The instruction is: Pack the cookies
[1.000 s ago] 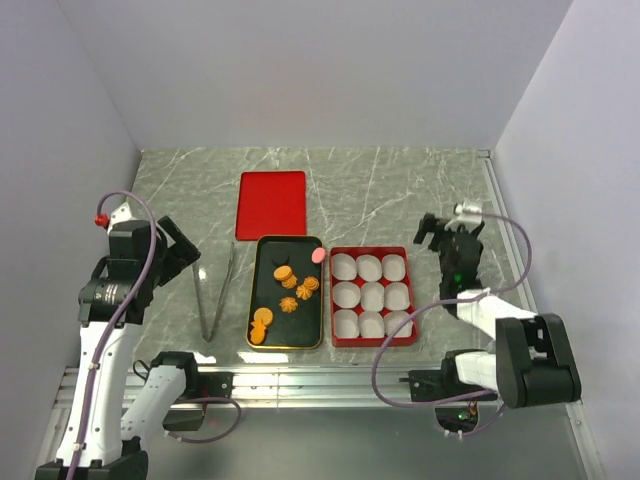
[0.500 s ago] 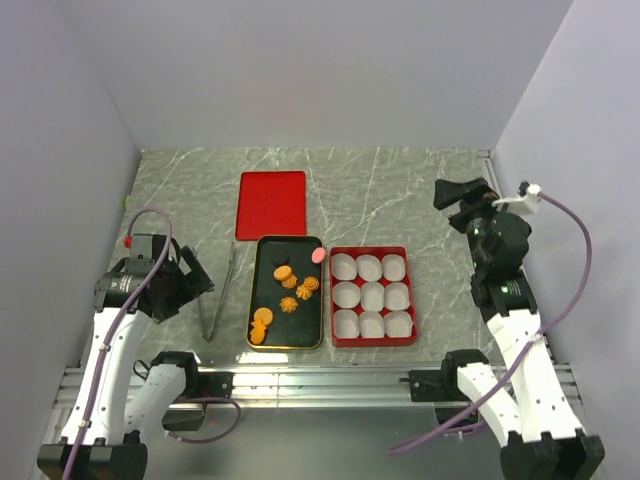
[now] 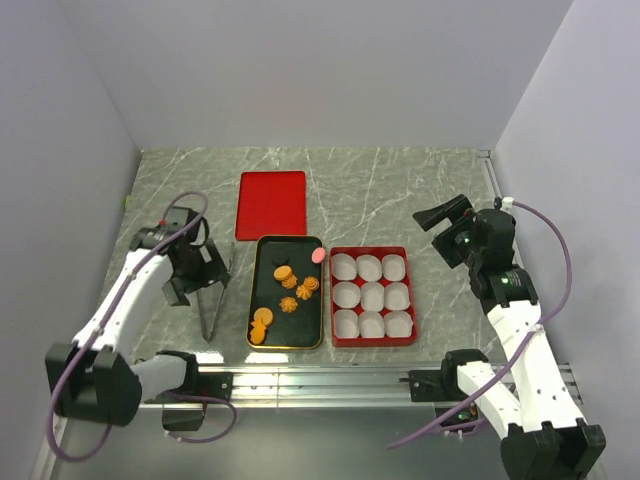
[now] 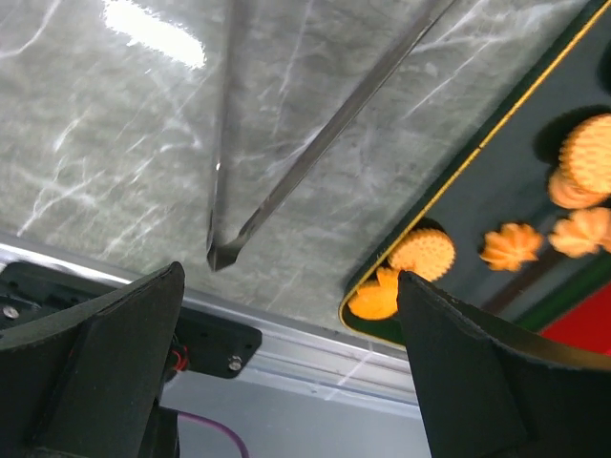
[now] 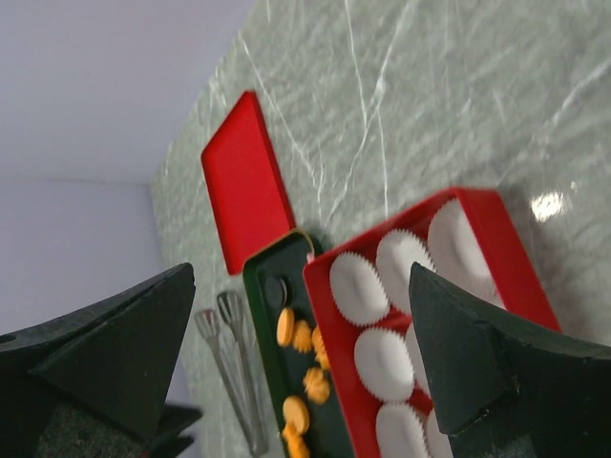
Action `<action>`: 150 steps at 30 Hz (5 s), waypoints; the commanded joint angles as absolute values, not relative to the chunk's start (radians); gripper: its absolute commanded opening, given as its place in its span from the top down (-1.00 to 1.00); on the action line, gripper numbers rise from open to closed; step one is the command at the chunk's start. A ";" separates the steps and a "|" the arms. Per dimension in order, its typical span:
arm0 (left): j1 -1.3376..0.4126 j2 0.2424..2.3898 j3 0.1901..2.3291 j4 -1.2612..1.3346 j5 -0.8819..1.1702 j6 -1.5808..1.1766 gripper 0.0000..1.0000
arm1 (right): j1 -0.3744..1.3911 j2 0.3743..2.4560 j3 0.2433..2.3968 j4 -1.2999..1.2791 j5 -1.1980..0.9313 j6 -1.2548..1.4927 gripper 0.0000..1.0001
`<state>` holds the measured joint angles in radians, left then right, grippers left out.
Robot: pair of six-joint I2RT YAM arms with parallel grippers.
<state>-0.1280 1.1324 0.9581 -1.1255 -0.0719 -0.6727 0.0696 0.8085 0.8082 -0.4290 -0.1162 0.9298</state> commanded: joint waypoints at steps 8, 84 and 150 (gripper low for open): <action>-0.235 1.242 0.928 -1.022 -0.222 -0.689 -0.99 | 0.071 0.704 0.913 -0.682 -0.216 0.930 -1.00; -0.376 1.345 1.384 -1.055 0.064 -0.486 -0.27 | 0.432 1.206 1.437 -0.652 -0.405 0.759 -0.98; -0.891 1.177 1.476 -1.023 -0.140 -0.874 -0.31 | 0.759 1.509 1.468 -0.479 -0.528 1.038 0.80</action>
<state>-0.8906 1.2144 1.5021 -1.0447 -0.1028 -0.8345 0.7715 1.5249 1.4075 -0.5014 -0.5049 1.0191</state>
